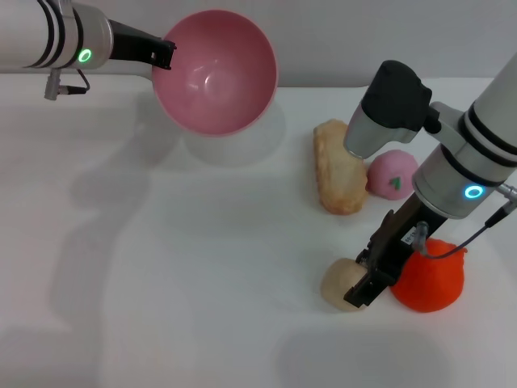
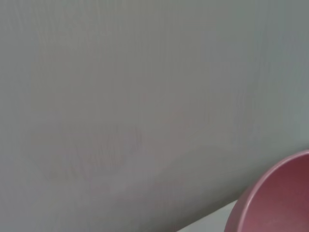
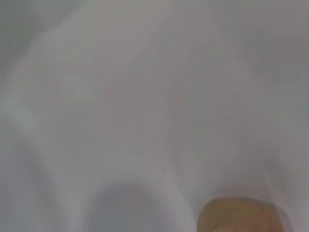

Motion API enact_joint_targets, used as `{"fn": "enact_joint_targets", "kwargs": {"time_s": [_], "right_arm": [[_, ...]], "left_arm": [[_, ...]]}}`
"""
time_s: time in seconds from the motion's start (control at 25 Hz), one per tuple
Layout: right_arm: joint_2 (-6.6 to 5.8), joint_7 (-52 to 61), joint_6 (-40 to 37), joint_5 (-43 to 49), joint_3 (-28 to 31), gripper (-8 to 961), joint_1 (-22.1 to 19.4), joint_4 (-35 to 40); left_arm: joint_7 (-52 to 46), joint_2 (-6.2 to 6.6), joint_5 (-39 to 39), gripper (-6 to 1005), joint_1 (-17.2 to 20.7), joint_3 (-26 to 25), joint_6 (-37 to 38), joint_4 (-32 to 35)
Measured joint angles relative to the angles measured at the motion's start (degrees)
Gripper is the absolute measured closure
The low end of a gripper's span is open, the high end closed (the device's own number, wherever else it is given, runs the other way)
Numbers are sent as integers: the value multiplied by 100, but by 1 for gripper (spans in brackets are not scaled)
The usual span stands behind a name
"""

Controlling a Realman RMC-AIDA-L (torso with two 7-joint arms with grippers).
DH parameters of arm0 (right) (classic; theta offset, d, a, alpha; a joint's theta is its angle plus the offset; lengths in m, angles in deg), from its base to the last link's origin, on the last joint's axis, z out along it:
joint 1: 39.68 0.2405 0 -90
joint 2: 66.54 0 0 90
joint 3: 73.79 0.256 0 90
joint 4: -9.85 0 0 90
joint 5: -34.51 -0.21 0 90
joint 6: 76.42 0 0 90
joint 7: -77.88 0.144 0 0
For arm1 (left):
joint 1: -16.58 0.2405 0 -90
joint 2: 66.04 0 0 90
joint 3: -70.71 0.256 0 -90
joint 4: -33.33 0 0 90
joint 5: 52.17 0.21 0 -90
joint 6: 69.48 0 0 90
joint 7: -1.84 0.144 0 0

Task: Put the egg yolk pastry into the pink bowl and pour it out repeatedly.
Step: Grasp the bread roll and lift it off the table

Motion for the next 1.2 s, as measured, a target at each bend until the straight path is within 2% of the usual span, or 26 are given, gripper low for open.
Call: {"fn": "enact_joint_targets", "kwargs": {"time_s": [0.28,0.8,1.04,1.2], "right_arm": [[7,-33,391,-5,-91,241,66,-472],[32,-63,872,-164,-240,262,-2,-547],[32,-101,891,-174,-239,388,10,-541],[20,-102,896,-178,-196,427,31,-512]], "left_arm": [[54,-17,-33,957,34,20,57,4],[79,-35,-44,958,87,87,72,4],[79,-27,-45,958,127,86,91,41],[79,-15,-45,958,133,78,134,77]]}}
